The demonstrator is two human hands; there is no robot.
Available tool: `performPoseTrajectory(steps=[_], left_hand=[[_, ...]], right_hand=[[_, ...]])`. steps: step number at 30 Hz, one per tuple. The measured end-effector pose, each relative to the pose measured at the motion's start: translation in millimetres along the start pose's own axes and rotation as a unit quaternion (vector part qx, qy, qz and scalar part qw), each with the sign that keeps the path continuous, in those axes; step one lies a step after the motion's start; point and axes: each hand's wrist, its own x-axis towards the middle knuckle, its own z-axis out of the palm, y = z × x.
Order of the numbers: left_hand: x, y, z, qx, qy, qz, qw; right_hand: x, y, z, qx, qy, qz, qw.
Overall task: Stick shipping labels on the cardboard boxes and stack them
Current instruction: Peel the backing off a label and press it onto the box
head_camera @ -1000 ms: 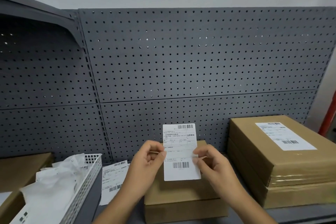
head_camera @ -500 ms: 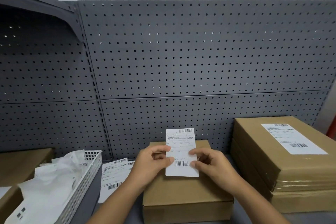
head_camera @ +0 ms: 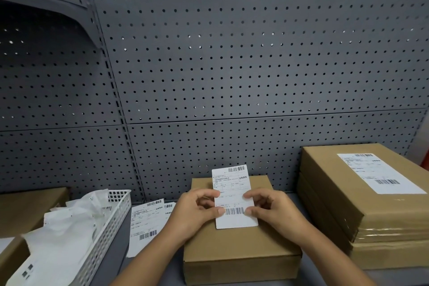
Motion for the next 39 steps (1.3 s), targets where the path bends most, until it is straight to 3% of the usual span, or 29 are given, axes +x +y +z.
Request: performPoseTrajectory(steps=[21,33,39], left_hand=[[4,-16,6,0.067,-0.003,0.048,0.997],[1,-24,13,0.094,-0.005,0.066,0.993],[6,-20,13,0.088,0.005,0.053,0.995]], right_hand=[[-9,-7,6,-0.136,0.0,-0.008,0.991],[-5,5,12,-0.255,-0.016,-0.078,0.964],[-3,2,8,-0.149,-0.024,-0.037,0.988]])
